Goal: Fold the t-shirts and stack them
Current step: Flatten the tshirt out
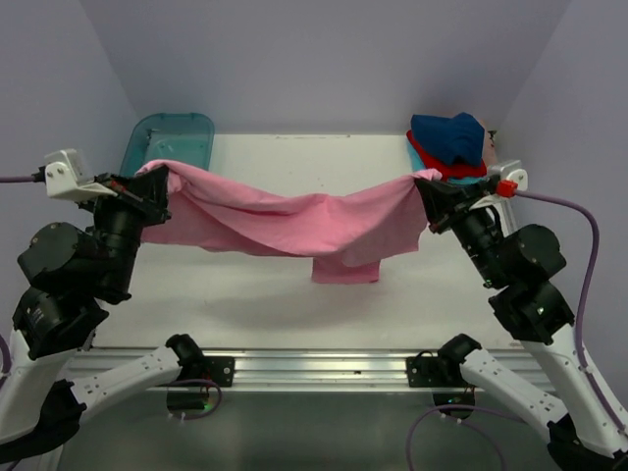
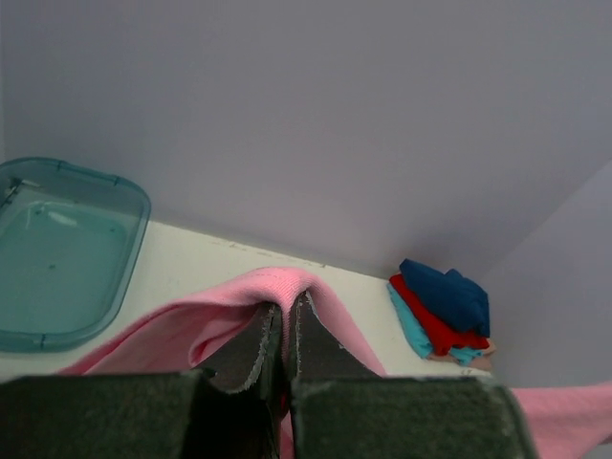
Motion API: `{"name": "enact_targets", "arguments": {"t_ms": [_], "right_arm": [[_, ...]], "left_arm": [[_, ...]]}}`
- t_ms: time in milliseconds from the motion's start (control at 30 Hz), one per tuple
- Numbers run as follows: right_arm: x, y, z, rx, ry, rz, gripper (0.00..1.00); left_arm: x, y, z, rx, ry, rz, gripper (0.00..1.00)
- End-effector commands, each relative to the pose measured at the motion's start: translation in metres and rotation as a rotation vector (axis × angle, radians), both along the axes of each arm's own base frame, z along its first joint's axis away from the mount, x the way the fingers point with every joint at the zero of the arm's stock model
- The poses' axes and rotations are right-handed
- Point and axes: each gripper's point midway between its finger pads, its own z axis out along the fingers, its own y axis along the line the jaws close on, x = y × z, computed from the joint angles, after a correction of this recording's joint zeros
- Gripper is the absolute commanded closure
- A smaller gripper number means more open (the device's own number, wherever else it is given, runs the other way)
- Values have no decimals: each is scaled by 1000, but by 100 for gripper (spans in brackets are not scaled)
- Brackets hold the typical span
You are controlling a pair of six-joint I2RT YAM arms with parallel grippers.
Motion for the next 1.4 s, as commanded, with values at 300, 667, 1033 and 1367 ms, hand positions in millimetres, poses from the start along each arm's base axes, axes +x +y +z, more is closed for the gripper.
{"name": "enact_targets", "arguments": {"t_ms": [300,667,1033,1367], "right_arm": [[-92,20,160,90,-442,358,100],[44,18,93,113,21,-55,100],[217,17,20,-39,249,-248,100],[114,-25,62,18,-99,-257,100]], "left_arm": [[-50,-74,126,-3,-311,-540,100],[37,-73,69,97,-33,-172,100],[277,-70,-27,244,191,-157,100],[195,-27,13,159,-100,-58,100]]}}
